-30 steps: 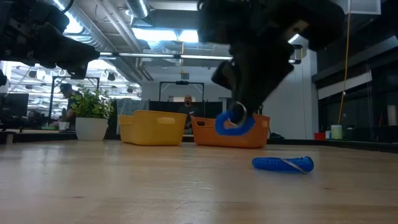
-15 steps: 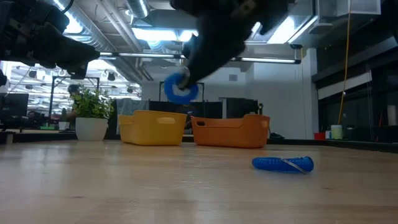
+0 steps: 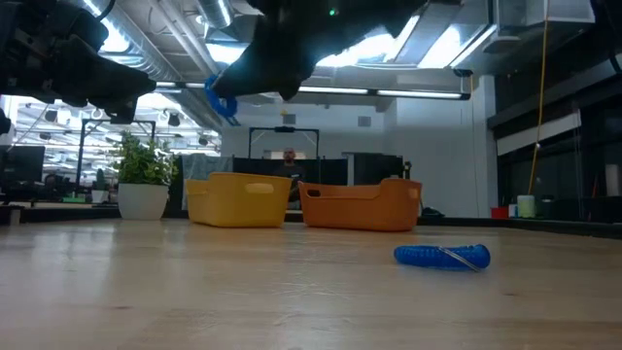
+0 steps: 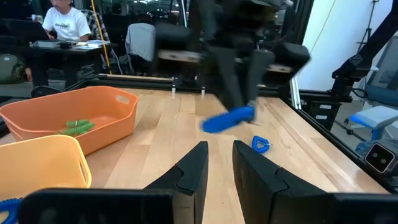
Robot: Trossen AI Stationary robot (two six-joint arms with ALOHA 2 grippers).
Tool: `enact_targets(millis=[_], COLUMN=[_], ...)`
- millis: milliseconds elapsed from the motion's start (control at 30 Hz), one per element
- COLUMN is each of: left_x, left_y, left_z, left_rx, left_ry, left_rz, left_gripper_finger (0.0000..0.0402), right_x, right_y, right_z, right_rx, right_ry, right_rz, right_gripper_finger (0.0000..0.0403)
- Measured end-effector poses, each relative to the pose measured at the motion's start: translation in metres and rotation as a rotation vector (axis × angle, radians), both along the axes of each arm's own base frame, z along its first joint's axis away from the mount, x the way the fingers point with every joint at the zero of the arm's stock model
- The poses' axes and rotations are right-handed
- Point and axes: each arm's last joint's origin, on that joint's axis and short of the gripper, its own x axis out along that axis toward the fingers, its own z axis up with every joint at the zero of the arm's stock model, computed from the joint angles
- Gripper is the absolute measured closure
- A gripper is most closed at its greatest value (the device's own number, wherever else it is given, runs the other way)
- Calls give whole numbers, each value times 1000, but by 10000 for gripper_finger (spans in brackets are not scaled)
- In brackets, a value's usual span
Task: Sort spring keychains
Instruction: Put the blue spring keychain into the yellow bin
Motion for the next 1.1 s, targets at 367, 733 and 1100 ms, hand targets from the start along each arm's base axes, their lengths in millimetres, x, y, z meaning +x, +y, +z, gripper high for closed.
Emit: enact_targets(millis=[367,733,1100], left_x=[0,0,0], left_y=[0,0,0], left_z=[0,0,0], left_rx=[0,0,0], left_ry=[0,0,0], left_rz=[0,0,0], left_gripper_finger=[331,331,331], right_x=[8,5,-5], right_y=[-57,-106,-155], right_z=[12,16,16], right_rx=[-28,-42,-7], right_ry=[-148,-188,-188], right_rz=[-112,-220,-312], right_gripper_finger=[364,364,363])
